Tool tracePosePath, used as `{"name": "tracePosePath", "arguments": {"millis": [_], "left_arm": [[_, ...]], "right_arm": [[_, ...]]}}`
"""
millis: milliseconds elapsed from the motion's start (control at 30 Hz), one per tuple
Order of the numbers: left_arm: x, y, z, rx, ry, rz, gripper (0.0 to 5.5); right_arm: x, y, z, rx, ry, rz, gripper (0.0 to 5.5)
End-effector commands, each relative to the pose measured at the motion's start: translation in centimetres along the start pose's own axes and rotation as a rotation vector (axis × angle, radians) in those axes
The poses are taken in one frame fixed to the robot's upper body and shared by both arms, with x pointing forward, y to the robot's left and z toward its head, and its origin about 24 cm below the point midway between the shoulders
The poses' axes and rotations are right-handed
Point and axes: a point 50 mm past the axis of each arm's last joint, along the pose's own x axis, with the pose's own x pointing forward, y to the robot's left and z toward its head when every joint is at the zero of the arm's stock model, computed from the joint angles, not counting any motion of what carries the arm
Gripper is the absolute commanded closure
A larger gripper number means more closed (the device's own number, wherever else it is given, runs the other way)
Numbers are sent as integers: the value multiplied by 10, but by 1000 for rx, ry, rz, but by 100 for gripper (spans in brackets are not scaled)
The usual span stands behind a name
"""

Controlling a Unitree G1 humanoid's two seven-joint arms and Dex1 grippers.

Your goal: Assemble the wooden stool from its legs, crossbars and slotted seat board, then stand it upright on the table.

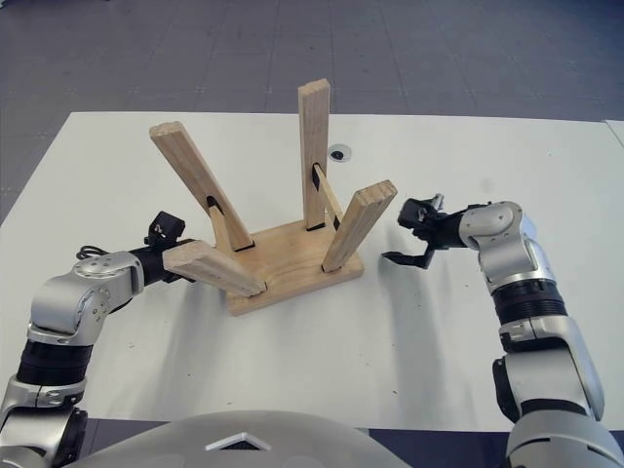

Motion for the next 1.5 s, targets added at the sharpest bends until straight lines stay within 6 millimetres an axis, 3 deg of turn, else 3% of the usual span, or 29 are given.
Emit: {"name": "tracePosePath", "arguments": {"millis": [33, 133, 233, 467, 633, 700, 867, 933, 1033, 1100, 1267, 1500], "left_arm": [[-1, -3, 3, 5, -6, -13, 398], [0, -2, 3, 1, -6, -13, 398], [1, 0, 8, 28, -2, -15, 398], [3, 3, 12, 42, -5, -13, 398], [-3, 1, 0, 52, 40, -20, 398], [-16, 3, -4, 46, 56, -22, 398], [-77, 35, 6, 46, -7, 96, 398], [-99, 22, 12, 48, -42, -20, 398], [-133, -14, 17, 27, -80, -408, 398], [-148, -22, 16, 56, -12, -509, 378], [-163, -26, 31, 119, 4, -582, 301], [-146, -61, 61, 262, -191, -594, 187]], "right_arm": [[6, 10, -6, -48, 20, 63, 14], [11, 37, -4, -90, -5, 203, 14], [11, 67, 18, -146, -89, 338, 14], [9, 69, 31, -121, -114, 295, 14], [6, 70, 31, -121, -109, 303, 14], [1, 62, 27, -100, -93, 284, 14], [-46, 4, 2, 46, -46, 160, 14], [-65, -16, 3, 157, -103, 163, 14], [-89, -29, 4, 286, -171, 255, 14], [-98, -39, 2, 327, -183, 239, 10], [-96, -42, 3, 329, -188, 258, 10], [-92, -37, 5, 318, -184, 281, 10]]}}
